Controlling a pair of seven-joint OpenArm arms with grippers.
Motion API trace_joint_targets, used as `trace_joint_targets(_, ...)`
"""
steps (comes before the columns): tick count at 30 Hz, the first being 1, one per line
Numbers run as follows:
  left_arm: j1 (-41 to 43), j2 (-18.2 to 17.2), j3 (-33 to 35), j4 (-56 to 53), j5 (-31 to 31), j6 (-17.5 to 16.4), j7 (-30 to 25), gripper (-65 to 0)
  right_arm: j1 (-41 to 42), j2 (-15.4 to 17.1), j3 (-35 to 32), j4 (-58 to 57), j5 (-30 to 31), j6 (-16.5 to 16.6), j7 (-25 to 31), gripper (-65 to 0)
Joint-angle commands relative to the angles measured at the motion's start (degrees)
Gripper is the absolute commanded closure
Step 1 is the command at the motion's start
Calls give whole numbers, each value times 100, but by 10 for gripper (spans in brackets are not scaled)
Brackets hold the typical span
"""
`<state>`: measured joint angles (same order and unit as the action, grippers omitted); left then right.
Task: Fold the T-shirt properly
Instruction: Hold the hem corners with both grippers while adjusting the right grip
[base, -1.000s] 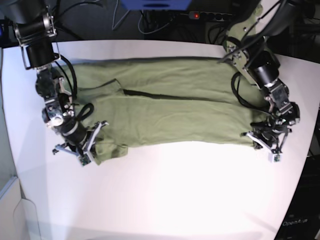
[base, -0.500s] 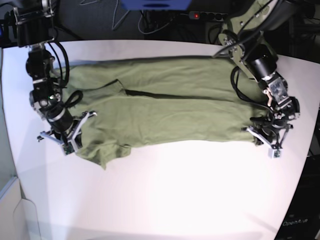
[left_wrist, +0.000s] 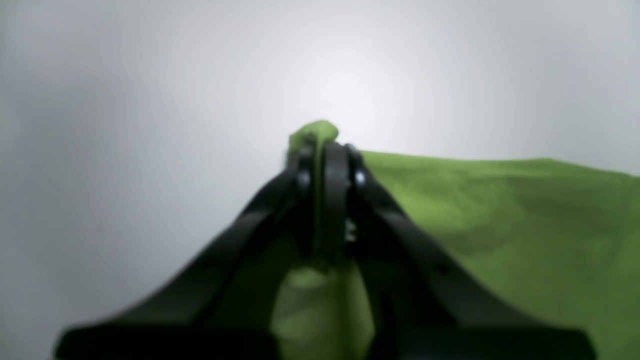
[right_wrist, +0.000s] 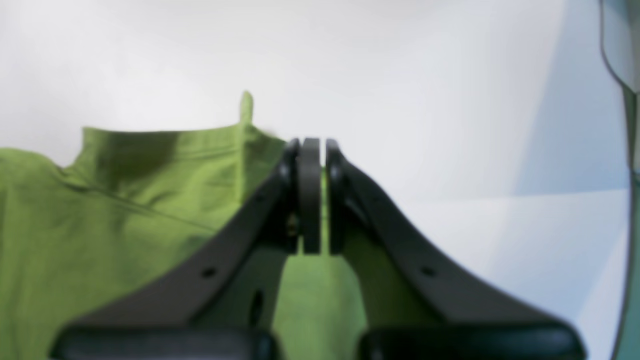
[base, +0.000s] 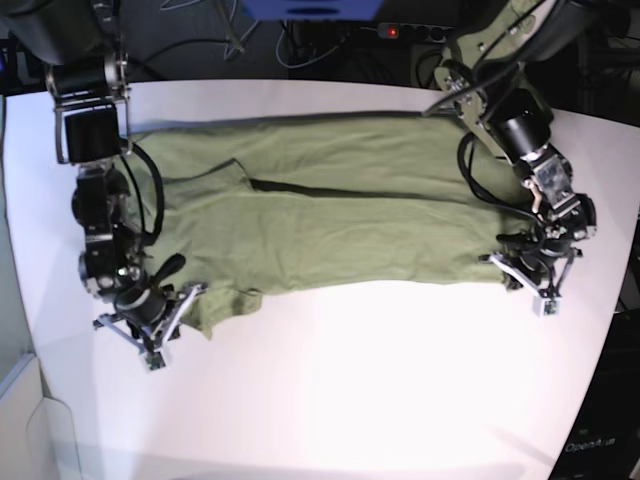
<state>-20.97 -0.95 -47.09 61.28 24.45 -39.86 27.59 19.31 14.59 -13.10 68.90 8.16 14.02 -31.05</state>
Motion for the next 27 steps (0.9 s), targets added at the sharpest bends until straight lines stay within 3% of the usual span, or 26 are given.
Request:
trace_joint_targets(1,-149,-50,28,83,-84,-14,-144,-17,280,-4,31,-55,14,0,129,-87)
trace_joint_targets(5,-149,-50,28,83,-84,-14,-144,-17,465,-233,22,-530,14,9,147,-319)
trace_joint_targets(7,-149,-50,28,83,-84,-14,-144,-17,465,-294,14,-539,14,167,155,-418)
trace_joint_targets(10,-158,-50,81,75,-84,-14,-144,-17,465,-356,14,-539,14,528,155,-502)
trace_joint_targets(27,-149,-50,309,75,-84,-14,-144,-17,473,-364,14,-715,6,580,639,-514)
